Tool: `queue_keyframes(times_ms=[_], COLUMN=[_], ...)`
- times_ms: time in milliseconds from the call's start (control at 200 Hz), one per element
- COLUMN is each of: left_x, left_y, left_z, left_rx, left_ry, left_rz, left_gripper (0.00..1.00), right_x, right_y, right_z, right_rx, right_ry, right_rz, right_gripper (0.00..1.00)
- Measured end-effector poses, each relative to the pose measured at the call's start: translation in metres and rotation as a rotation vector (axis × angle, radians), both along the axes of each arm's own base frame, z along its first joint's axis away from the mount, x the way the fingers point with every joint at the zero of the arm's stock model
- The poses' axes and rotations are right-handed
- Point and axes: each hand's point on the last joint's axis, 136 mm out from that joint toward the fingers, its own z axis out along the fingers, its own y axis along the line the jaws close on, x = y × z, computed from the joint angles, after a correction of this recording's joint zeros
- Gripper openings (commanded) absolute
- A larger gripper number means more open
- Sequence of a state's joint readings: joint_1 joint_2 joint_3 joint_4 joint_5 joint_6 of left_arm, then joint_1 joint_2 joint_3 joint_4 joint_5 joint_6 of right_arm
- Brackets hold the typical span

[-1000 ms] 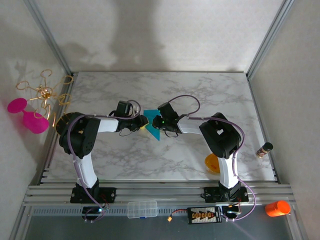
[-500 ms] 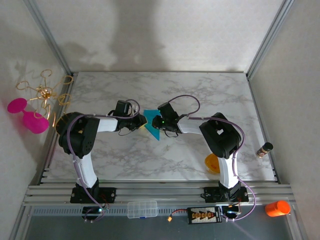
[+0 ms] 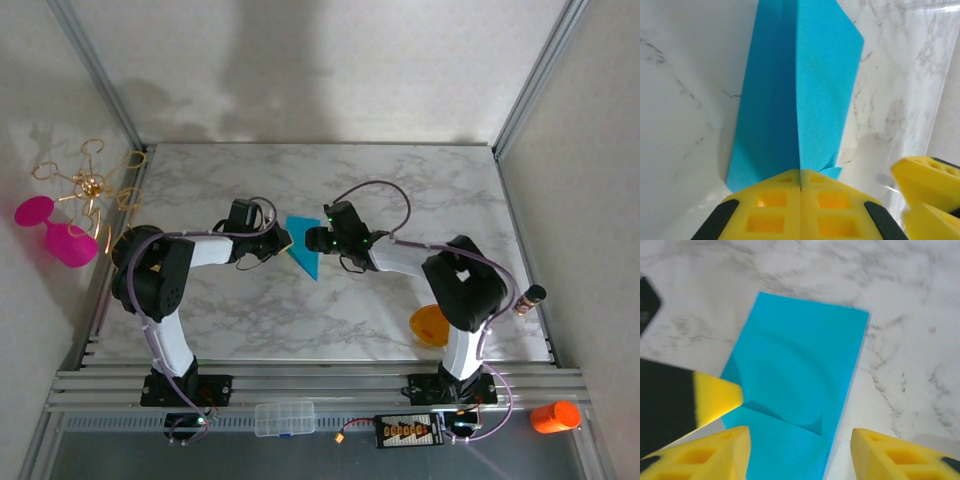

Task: Fold a paper plane with a square sheet of paper (pick it up from the middle)
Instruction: Fourth fold the wing at the center of the table.

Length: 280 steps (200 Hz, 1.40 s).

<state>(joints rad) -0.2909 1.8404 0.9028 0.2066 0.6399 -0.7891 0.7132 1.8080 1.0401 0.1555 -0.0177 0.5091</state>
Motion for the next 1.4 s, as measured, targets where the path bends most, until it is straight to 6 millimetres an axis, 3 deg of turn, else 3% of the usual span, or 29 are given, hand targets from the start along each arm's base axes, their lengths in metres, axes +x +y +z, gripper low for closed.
queue_keyframes(times_ms=[100,200,431,616,846,1142,1402], left_x=[0.001,0.003,-0.009,-0.013,-0.012,-0.012,-0.012], left_y=[0.001,0.001,-0.005,0.004,0.008,0.007,0.007], left_z=[0.009,0.019,0.029,0.027,0.027,0.027,0.027], left_rx=[-0.004,0.0,0.02,0.029,0.031,0.024,0.017], left_ry=[-0.003,-0.005,0.019,0.046,0.049,0.056,0.063], left_rz=[0.041,0.09,0.204,0.294,0.329,0.336,0.344], left_gripper=[0.05,0.05,0.05,0.05,0.05,0.06,0.08], right_x=[-0.008,-0.016,-0.049,-0.063,-0.065,-0.05,-0.049], right_y=[-0.009,-0.016,-0.005,0.012,0.022,0.038,0.04], right_z=[0.021,0.025,0.006,-0.006,-0.036,-0.03,-0.035], right_rx=[0.0,-0.051,-0.259,-0.363,-0.453,-0.453,-0.483], right_ry=[-0.11,-0.195,-0.353,-0.446,-0.454,-0.505,-0.528], right_rz=[0.044,0.065,0.179,0.265,0.315,0.295,0.322], right_gripper=[0.63,0.64,0.58,0.51,0.44,0.33,0.25])
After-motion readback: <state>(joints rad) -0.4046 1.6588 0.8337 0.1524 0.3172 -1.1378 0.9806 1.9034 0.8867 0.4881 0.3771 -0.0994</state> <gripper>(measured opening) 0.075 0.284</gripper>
